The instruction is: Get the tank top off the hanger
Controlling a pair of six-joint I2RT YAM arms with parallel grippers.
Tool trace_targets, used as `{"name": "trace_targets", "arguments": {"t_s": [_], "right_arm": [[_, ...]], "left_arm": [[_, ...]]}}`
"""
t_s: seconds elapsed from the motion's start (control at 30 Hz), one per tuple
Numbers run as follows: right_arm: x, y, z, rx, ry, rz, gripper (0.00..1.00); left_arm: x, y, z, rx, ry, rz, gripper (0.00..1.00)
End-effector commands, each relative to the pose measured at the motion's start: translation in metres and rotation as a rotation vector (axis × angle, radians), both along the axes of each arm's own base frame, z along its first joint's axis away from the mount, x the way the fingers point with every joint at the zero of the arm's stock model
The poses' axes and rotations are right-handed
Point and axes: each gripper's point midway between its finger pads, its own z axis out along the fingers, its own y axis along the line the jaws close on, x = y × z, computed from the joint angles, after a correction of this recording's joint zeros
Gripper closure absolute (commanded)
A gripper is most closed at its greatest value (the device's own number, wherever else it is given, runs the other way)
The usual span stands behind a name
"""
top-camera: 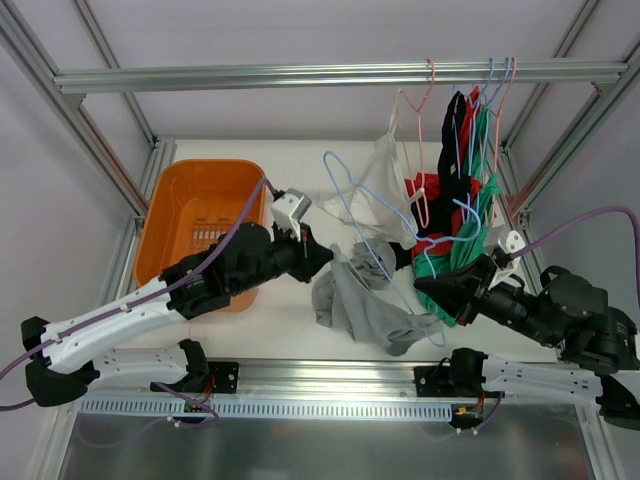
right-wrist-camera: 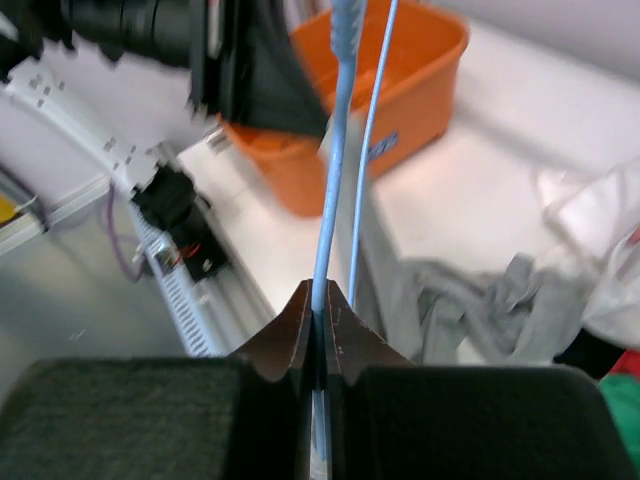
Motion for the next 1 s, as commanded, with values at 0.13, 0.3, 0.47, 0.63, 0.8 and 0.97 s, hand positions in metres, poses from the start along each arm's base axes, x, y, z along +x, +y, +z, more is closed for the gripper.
{"name": "trace_targets", "arguments": {"t_s": [0.13,0.3,0.47,0.63,0.8,0.97], "right_arm": [[0.033,0.035,0.093,0.294,-0.334,-0.102,1.0],[0.025,0.033,0.145,0.634,-0.559,-0.127,1.0],[0.066,0.035,0.111,0.421,-0.502,-0.333,1.0],[0.073,0.033,0.031,0.002,-0.185,-0.336,1.0],[0.074,0.015,0.007,-0.114,-0.022,-0.425,1.0],[0.091,-0.005,0.018,-0.283,-0.022,-0.586,1.0]], "left_arm": [[-0.077,-0.027,-0.025,-0.083,0.068,-0.255,1.0],[-0.091,-0.035,-0.075,0.023,0.129,-0.298,1.0],[-0.083,-0.022,-0.109,0.098,0.165,-0.191,1.0],[-0.058,0.024,-0.111,0.138,0.166,0.046,0.56],[-0.056,0.058,-0.08,0.199,0.128,0.085,0.01],[-0.065,0.073,-0.05,0.226,0.111,0.027,0.01]]}}
